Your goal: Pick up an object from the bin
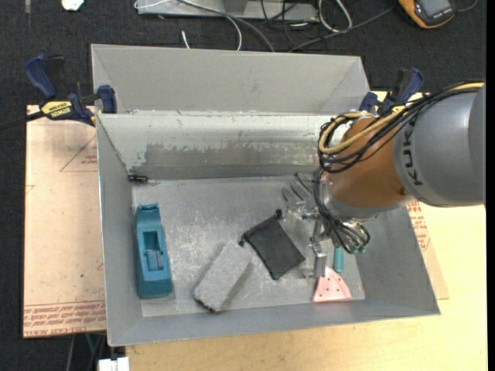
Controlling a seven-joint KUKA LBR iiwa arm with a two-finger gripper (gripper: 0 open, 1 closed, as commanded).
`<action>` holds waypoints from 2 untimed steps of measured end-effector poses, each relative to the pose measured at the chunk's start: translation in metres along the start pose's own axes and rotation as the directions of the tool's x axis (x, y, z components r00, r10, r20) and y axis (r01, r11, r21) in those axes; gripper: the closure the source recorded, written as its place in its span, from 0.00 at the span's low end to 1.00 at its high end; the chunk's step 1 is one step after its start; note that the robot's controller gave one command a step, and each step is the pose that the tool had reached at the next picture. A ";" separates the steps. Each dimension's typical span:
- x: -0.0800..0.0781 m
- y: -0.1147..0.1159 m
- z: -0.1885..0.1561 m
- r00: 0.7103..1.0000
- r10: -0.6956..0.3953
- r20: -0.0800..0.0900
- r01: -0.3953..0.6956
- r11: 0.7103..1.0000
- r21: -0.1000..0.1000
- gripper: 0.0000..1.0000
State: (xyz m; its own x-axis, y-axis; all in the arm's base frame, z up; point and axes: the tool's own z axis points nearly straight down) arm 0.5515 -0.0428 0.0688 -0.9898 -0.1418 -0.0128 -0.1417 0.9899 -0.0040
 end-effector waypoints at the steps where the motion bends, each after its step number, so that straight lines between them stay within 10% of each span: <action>1: -0.032 0.009 -0.056 0.999 -0.051 -0.005 0.051 0.999 -0.002 0.00; 2: -0.045 0.026 -0.048 0.977 -0.215 -0.001 0.215 0.977 -0.003 0.00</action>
Offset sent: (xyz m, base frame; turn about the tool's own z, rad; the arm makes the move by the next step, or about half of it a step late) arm 0.0401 0.0463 0.0012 -0.3232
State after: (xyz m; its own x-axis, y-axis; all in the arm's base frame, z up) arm 0.5914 -0.0104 0.1174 -0.9363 -0.3509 -0.0109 -0.3509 0.9364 -0.0040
